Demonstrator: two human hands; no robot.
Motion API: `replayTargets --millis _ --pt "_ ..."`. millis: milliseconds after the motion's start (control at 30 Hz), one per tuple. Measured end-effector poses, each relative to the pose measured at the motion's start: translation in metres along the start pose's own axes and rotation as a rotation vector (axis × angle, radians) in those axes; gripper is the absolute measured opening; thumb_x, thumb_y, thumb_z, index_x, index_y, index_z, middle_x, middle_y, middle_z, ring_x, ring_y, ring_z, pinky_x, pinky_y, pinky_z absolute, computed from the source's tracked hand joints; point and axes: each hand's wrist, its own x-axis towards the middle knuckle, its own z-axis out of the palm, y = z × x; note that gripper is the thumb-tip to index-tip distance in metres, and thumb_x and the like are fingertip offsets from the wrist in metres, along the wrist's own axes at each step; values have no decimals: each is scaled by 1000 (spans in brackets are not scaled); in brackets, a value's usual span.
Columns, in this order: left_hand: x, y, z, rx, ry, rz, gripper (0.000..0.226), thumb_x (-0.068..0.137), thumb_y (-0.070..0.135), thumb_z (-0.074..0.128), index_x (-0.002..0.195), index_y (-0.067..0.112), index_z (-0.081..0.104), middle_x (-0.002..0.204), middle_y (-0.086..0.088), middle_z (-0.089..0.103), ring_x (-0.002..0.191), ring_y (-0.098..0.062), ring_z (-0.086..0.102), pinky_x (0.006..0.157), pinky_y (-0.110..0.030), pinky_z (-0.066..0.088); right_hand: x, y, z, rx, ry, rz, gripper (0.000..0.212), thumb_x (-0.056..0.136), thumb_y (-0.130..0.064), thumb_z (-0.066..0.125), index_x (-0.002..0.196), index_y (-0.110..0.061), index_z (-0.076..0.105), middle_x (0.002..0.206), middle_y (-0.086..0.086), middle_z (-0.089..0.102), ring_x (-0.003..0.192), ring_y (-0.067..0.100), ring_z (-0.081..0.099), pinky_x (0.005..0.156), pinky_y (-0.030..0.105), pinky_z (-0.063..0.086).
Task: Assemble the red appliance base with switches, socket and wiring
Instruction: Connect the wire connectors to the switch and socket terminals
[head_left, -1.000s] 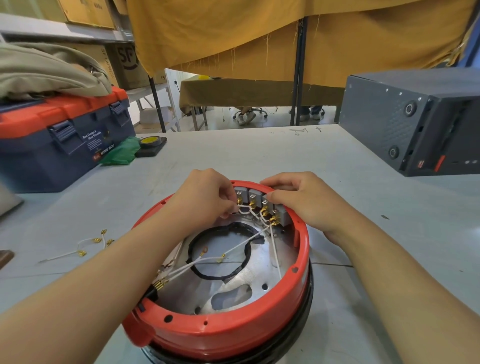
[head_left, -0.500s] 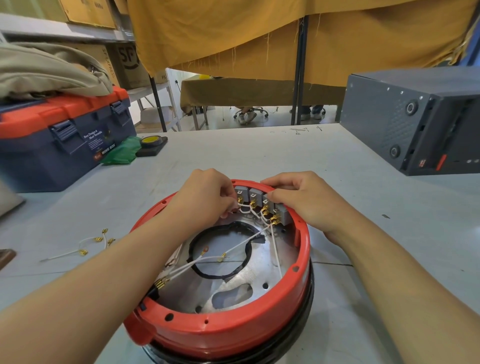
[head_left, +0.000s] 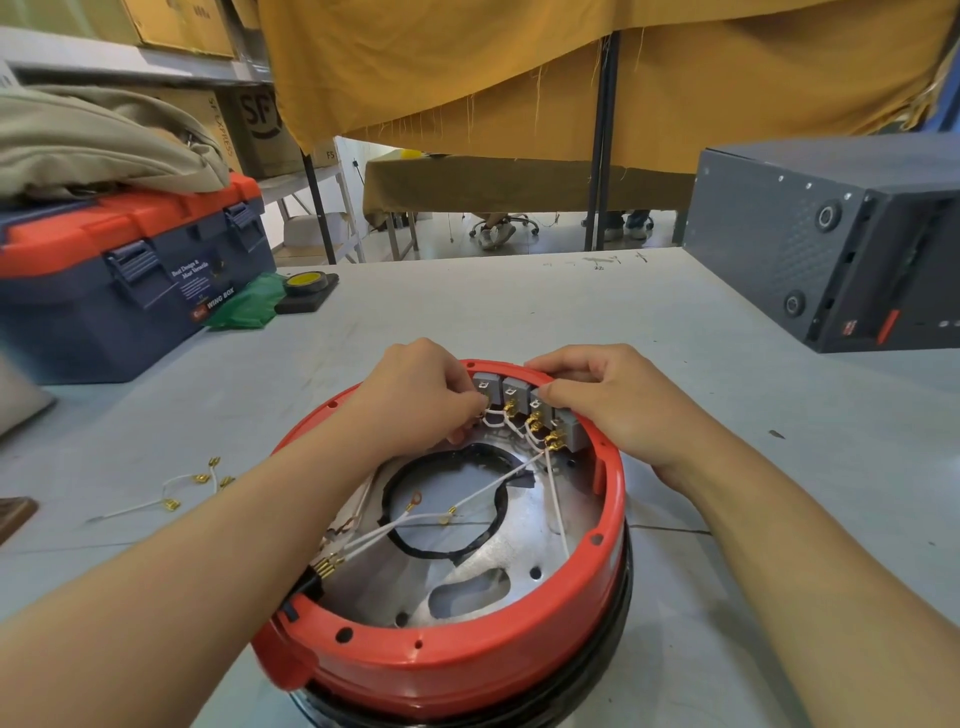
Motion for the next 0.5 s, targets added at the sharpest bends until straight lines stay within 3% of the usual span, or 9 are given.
replayTargets --millis 100,167,300,400,500 --pt "2 -2 2 -68 -11 -52 26 87 19 61 65 9 70 62 -2 71 51 -7 66 49 -6 46 1 2 1 -7 -44 -5 27 90 -15 56 108 -32 66 101 -14 70 88 1 66 68 8 51" --pt "3 -2 2 -97 -10 -77 26 88 18 60 65 8 70 63 -4 71 51 -9 67 47 -8 46 3 3 2 20 -97 16 34 92 -14 51 122 -28 60 115 -10 65 94 -3 62 69 5 48" --pt "2 -1 3 -155 -30 -110 24 88 13 59 68 7 70 62 -3 71 49 -8 66 44 -10 44 5 7 4 191 -189 78 43 87 -15 49 126 -30 59 118 6 67 102 23 66 94 37 52" --pt "2 -1 3 -186 -37 -121 23 88 10 58 68 7 69 60 -2 70 47 -5 64 42 -9 42 8 9 6 317 -223 83 50 71 -21 53 120 -27 63 114 8 69 103 24 67 92 37 52" --pt "1 0 3 -228 -40 -139 24 87 9 59 65 8 68 59 -1 69 46 -5 63 41 -10 41 11 11 6 378 -245 90 49 68 -20 56 117 -25 64 110 9 70 98 24 68 87 37 53"
